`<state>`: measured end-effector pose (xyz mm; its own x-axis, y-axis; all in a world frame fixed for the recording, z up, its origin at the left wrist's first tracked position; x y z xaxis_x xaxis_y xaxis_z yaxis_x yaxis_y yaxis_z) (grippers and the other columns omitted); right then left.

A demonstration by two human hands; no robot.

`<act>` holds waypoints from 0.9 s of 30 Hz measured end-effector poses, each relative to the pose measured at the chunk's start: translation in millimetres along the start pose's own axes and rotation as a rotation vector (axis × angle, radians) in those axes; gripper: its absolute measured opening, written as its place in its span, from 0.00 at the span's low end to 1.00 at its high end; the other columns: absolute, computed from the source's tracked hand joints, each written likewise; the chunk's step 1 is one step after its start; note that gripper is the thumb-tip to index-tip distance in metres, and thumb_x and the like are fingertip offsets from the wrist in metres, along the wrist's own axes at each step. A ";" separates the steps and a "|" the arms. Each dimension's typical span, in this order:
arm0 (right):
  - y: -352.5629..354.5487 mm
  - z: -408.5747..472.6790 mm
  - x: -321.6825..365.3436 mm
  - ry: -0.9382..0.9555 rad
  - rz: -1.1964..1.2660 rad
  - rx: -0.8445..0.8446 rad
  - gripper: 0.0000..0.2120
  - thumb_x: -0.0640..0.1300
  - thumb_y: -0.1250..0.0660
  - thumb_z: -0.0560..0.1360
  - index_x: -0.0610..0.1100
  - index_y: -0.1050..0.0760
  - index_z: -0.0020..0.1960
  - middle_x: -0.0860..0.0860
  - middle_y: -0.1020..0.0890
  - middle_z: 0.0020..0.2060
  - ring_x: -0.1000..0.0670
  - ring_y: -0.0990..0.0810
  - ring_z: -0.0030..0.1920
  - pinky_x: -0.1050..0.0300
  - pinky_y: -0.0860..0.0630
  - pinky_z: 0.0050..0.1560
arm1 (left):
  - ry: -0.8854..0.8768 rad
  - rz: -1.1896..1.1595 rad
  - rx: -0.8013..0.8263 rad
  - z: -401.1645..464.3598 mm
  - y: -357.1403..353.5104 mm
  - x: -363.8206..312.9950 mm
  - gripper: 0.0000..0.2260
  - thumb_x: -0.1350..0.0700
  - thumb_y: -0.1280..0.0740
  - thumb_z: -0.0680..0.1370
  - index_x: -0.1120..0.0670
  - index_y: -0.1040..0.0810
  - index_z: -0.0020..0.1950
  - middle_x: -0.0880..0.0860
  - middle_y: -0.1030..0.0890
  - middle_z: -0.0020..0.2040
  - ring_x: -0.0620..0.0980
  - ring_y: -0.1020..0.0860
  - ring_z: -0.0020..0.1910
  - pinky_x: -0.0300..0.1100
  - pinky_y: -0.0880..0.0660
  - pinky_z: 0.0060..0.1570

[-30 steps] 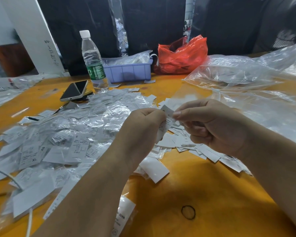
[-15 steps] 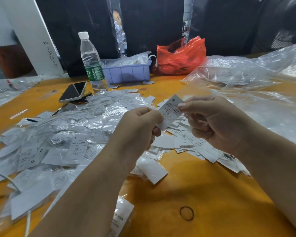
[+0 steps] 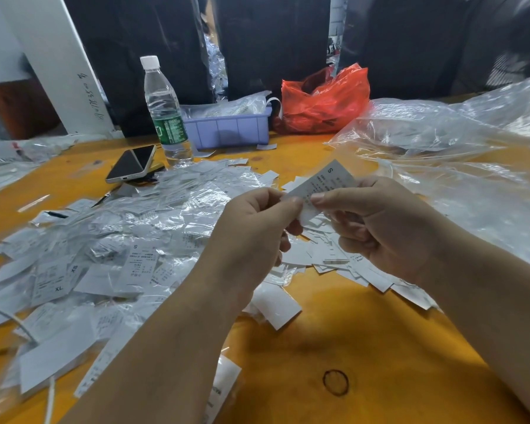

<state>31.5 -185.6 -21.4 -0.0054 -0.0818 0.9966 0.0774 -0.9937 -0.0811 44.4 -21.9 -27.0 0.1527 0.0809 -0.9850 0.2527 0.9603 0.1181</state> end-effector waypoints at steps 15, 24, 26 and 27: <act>-5.8 -3.5 -1.1 -0.028 0.001 -0.002 0.07 0.37 0.32 0.74 0.35 0.25 0.50 0.51 0.37 0.23 0.56 0.41 0.21 0.65 0.42 0.21 | 0.007 -0.034 -0.011 0.8 1.4 0.0 0.06 0.58 0.33 0.79 0.57 0.20 0.44 0.47 0.22 0.28 0.44 0.29 0.26 0.37 0.30 0.26; -5.6 -4.3 -0.4 -0.037 0.005 0.020 0.08 0.37 0.32 0.74 0.35 0.25 0.51 0.51 0.36 0.23 0.56 0.41 0.21 0.66 0.41 0.21 | 0.044 -0.087 -0.023 1.8 2.2 -1.7 0.04 0.60 0.34 0.78 0.56 0.20 0.47 0.48 0.22 0.29 0.45 0.29 0.27 0.37 0.31 0.26; -5.8 -4.5 -0.8 -0.045 -0.014 0.047 0.08 0.37 0.32 0.75 0.35 0.25 0.52 0.52 0.35 0.22 0.56 0.41 0.20 0.66 0.41 0.21 | 0.042 -0.099 -0.012 1.6 3.2 -2.0 0.04 0.62 0.34 0.78 0.57 0.20 0.46 0.49 0.22 0.29 0.45 0.29 0.27 0.37 0.32 0.26; -5.7 -4.5 -1.1 -0.048 -0.020 0.056 0.09 0.37 0.32 0.75 0.35 0.25 0.53 0.53 0.35 0.21 0.57 0.40 0.20 0.66 0.41 0.21 | 0.038 -0.099 -0.005 1.4 3.3 -2.1 0.04 0.62 0.35 0.78 0.57 0.20 0.45 0.50 0.23 0.29 0.45 0.29 0.26 0.36 0.32 0.25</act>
<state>26.6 -180.2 -22.1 0.0405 -0.0573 0.9975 0.1336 -0.9891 -0.0622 46.3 -19.3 -24.4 0.0907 -0.0042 -0.9959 0.2596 0.9655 0.0196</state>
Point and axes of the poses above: each hand's wrist, its own z-axis towards the middle knuckle, its own y-axis out of the back of the hand, x = y × z, the point moved 1 cm from there along z, towards the middle knuckle
